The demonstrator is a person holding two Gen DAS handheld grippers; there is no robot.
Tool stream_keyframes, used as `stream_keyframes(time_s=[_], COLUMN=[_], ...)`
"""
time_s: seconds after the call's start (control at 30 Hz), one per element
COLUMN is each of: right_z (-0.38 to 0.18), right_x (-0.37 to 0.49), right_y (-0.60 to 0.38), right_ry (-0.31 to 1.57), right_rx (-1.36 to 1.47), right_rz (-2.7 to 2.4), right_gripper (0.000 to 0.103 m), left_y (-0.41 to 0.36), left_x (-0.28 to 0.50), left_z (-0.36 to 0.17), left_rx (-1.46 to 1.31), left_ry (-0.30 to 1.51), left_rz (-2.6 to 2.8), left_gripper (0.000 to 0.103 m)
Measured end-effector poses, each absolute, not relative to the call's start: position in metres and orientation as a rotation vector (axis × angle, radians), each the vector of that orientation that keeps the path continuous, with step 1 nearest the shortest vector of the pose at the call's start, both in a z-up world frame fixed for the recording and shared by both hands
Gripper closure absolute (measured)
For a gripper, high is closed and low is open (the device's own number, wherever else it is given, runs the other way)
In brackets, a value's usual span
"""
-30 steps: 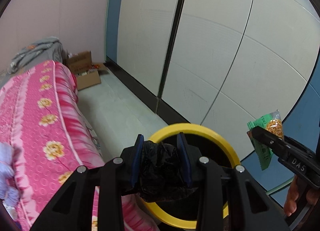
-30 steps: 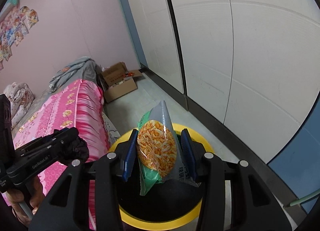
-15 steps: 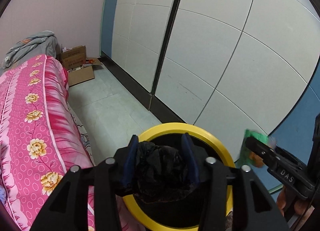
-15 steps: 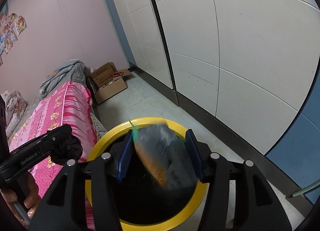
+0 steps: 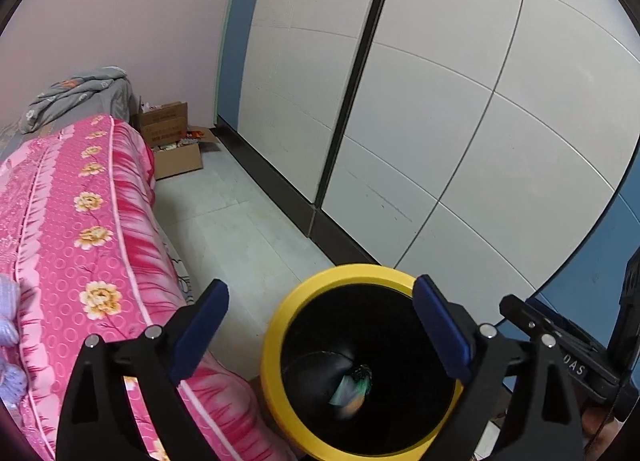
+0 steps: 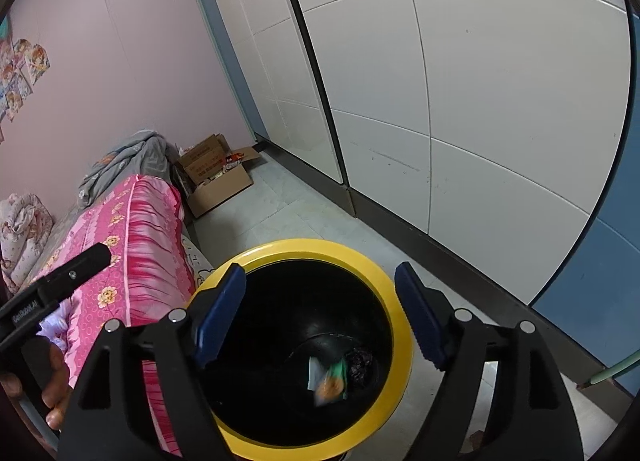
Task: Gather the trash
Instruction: 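Open both grippers to drop the chip bag and black bag into the bin, then move both tools back to the bed and approach the orange peel and blue glove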
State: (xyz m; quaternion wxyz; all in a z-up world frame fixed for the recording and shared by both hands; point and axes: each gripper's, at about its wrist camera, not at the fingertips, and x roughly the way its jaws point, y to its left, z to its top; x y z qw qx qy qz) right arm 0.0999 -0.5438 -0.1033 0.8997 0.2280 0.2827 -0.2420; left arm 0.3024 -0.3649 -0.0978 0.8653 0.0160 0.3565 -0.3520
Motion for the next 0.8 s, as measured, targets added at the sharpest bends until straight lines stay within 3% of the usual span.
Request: stream_keyframes(time_s=[0.33,0.8], right_z=[-0.078,-0.021], right_x=[0.094,0.116], right_y=[-0.529,-0.444], right_ry=[0.548,0.507], right_rx=[0.449,0.342], right_rz=[-0.453,-0.291], right_gripper=[0.03,0.026], left_y=[-0.318,-0.195], left_x=[0.302,0.307], left_z=[-0.06,-0.016], left_rx=[0.016,-0.025], left_ry=[0.673,0.589], left_rz=[-0.661,-0.466], left_gripper=[0.009,0.008])
